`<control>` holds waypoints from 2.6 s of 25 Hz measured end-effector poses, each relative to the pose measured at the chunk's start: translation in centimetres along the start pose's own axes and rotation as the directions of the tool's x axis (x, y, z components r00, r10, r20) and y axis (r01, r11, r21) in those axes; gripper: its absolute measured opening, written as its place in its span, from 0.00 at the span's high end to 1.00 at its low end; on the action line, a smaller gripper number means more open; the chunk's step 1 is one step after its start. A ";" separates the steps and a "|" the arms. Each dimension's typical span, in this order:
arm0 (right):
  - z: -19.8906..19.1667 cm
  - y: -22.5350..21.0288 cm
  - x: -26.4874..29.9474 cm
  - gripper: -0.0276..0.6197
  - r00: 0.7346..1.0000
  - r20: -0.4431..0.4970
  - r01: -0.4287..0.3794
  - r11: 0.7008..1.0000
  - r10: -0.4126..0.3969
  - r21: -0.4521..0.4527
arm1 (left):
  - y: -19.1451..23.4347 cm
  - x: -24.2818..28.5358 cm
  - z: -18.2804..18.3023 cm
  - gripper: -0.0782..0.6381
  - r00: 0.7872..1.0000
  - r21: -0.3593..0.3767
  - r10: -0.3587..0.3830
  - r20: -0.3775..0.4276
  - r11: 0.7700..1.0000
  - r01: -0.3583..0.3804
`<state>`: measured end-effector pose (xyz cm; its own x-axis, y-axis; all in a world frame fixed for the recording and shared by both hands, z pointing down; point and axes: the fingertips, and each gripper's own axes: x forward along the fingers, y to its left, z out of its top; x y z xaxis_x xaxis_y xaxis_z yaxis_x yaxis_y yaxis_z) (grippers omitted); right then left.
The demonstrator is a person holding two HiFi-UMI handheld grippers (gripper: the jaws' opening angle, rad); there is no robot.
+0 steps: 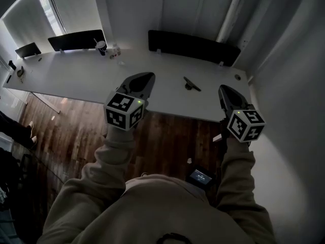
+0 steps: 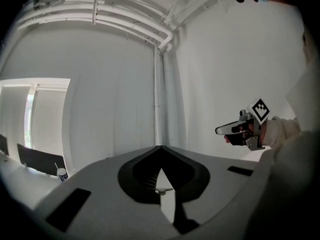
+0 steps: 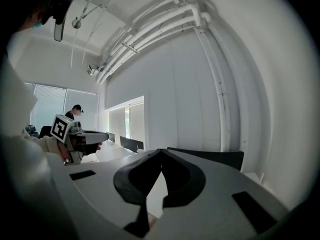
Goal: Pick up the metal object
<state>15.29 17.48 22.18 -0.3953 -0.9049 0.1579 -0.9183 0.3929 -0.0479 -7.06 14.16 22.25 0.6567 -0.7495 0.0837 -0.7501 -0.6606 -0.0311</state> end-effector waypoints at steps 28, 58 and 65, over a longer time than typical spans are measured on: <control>-4.5 -6.4 -1.1 0.93 0.999 -0.049 0.008 0.999 -0.005 0.050 | -2.3 4.1 -1.3 0.89 1.000 -0.011 -0.023 0.001 1.000 0.023; -1.1 -14.9 30.4 0.93 0.988 -0.094 0.132 0.990 -0.127 0.050 | 22.9 30.5 -7.2 0.89 0.983 -0.031 -0.162 -0.084 0.987 0.160; -1.1 -17.3 32.4 0.93 0.986 -0.090 0.146 0.988 -0.141 0.059 | 24.0 33.6 -5.6 0.89 0.982 -0.025 -0.181 -0.049 0.983 0.180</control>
<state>18.42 -18.45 29.22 -0.2590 -0.9328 0.2508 -0.9658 0.2460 -0.0822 -3.46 -26.62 29.88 0.7768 -0.6146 0.1371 -0.6215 -0.7834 0.0093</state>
